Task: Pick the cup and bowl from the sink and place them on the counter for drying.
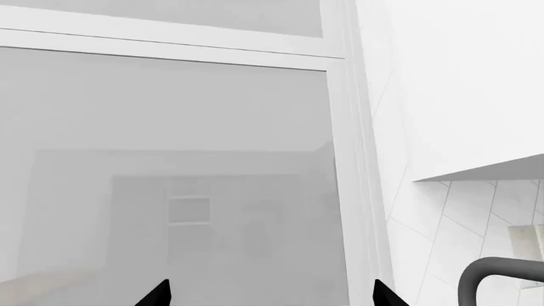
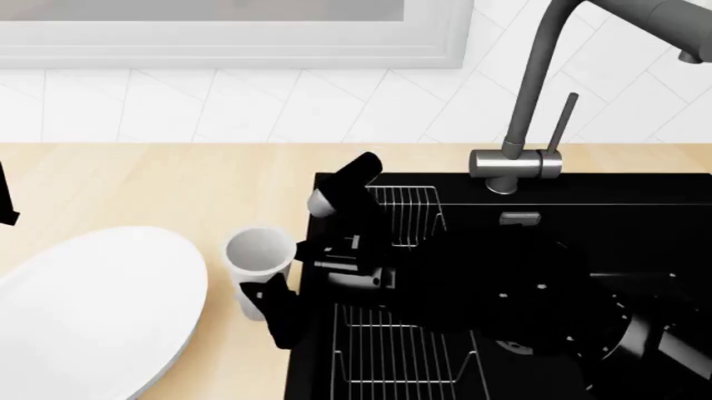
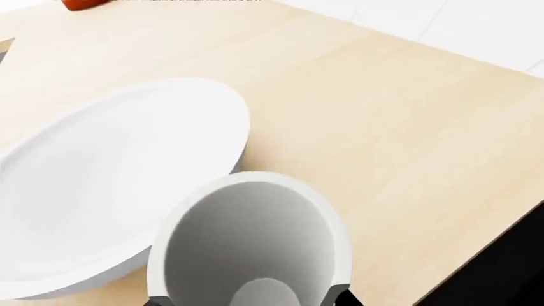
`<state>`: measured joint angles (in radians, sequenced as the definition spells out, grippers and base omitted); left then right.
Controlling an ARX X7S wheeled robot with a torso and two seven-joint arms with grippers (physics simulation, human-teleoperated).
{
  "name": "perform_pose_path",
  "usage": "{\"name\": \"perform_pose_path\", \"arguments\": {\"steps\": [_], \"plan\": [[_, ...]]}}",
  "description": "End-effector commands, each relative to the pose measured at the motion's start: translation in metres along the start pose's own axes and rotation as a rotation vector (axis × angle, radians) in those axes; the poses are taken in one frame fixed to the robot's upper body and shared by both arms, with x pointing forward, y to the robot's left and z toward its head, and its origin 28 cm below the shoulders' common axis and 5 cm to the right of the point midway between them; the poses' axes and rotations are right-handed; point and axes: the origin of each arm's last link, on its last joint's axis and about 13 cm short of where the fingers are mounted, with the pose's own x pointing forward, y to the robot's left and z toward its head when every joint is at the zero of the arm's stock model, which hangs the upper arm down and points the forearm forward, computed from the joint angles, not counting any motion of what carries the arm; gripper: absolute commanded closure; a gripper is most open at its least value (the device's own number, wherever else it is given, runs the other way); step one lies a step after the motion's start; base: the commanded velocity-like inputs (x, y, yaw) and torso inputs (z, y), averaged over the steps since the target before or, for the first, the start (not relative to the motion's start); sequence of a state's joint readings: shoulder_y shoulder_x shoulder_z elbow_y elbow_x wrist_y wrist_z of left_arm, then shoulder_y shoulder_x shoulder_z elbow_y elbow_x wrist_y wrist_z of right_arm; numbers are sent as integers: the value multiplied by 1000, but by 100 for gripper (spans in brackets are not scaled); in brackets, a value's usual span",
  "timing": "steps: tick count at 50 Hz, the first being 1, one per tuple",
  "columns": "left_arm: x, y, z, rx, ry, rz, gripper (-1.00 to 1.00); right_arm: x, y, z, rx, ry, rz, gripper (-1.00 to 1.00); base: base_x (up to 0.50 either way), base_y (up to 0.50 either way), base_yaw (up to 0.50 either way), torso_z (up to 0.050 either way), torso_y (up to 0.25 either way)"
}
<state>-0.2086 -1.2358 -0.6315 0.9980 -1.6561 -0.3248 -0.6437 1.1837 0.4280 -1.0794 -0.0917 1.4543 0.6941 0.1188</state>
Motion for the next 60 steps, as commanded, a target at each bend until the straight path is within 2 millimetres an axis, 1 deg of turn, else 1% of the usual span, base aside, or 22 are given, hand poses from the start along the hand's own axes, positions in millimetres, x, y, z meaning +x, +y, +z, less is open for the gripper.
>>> {"name": "perform_pose_path", "arguments": {"steps": [1, 19, 20, 37, 53, 60], "plan": [[0, 0, 0, -1, 0, 0, -100, 2, 0, -5, -7, 10, 7, 100, 0, 0, 0, 0, 0], [1, -1, 0, -1, -1, -2, -100, 3, 0, -9, -1, 41, 2, 100, 0, 0, 1, 0, 0], [1, -1, 0, -1, -1, -2, -100, 3, 1, -9, -5, 47, 6, -100, 0, 0, 0, 0, 0], [1, -2, 0, -4, -1, -3, -100, -5, 1, -7, -7, 41, 14, -100, 0, 0, 0, 0, 0], [2, -2, 0, -2, 1, -6, -100, -33, 10, -1, -60, 34, 12, -100, 0, 0, 0, 0, 0], [2, -2, 1, 0, -1, -6, -100, -51, 17, 3, -100, 36, 12, -100, 0, 0, 0, 0, 0]]}}
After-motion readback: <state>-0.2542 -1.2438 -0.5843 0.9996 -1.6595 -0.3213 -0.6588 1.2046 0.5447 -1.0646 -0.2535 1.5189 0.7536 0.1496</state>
